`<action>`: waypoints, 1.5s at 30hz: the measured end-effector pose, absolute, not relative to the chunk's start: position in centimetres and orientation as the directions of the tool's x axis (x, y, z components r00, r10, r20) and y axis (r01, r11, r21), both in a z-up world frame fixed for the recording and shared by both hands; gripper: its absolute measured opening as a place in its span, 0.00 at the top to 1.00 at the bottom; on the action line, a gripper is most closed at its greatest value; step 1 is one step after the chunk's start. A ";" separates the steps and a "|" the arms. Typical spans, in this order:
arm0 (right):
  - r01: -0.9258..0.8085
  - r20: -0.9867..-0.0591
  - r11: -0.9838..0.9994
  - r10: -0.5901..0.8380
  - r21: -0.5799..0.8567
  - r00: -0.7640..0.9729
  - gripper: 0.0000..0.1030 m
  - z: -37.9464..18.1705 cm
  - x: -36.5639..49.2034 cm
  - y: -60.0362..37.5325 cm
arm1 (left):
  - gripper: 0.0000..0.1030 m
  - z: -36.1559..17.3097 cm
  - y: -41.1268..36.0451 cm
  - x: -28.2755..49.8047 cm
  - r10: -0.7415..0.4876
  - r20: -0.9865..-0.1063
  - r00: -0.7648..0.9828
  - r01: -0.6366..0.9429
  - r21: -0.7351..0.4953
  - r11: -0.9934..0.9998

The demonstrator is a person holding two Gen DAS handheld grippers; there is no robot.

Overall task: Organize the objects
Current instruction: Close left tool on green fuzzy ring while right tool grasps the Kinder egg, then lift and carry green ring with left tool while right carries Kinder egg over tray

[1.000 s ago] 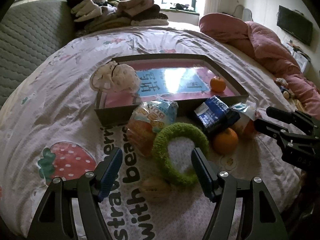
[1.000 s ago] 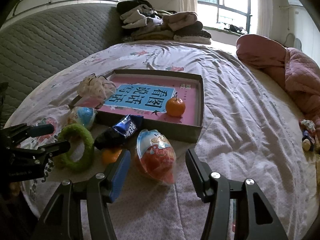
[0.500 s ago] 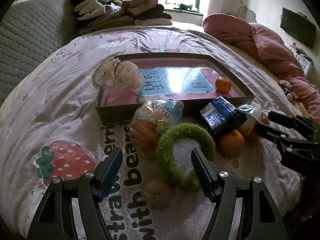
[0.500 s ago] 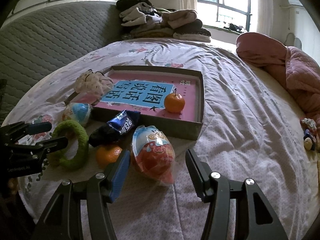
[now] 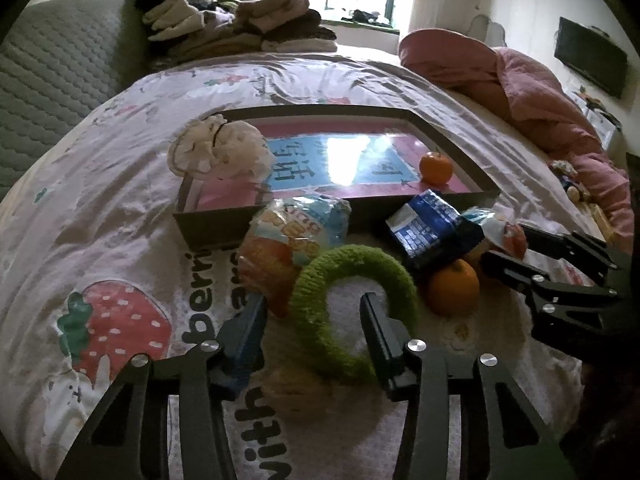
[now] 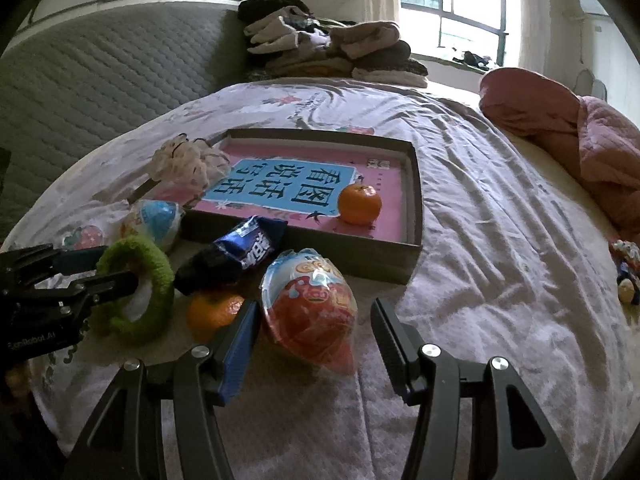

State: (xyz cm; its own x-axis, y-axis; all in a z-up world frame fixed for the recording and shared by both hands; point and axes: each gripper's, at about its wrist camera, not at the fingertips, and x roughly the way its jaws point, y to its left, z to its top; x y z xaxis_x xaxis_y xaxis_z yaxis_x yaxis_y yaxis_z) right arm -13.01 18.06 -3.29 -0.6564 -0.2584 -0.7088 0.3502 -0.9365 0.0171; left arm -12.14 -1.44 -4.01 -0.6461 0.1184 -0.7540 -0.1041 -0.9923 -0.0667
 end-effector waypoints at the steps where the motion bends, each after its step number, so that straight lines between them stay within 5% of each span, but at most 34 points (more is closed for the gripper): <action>1: 0.353 -0.709 -0.935 -0.260 0.017 -0.655 0.45 -3.4 -13.0 18.0 | 0.60 -4.0 -1.4 -12.2 0.120 -0.754 -0.646 -0.107 -0.066 -0.992; 5: 0.369 -0.708 -0.929 -0.273 0.018 -0.652 0.50 -3.5 -12.8 17.7 | 0.78 -4.3 -1.2 -12.2 0.138 -0.755 -0.641 -0.121 -0.078 -0.990; 10: 0.370 -0.708 -0.929 -0.278 0.025 -0.649 0.51 -3.5 -12.8 17.8 | 0.85 -4.2 -1.3 -12.1 0.147 -0.753 -0.641 -0.123 -0.088 -0.988; 45: 0.394 -0.606 -0.919 -0.326 0.023 -0.726 0.52 0.5 -10.0 18.0 | 0.86 0.4 -0.8 -9.4 0.138 -0.640 -0.756 -0.139 -0.050 -0.989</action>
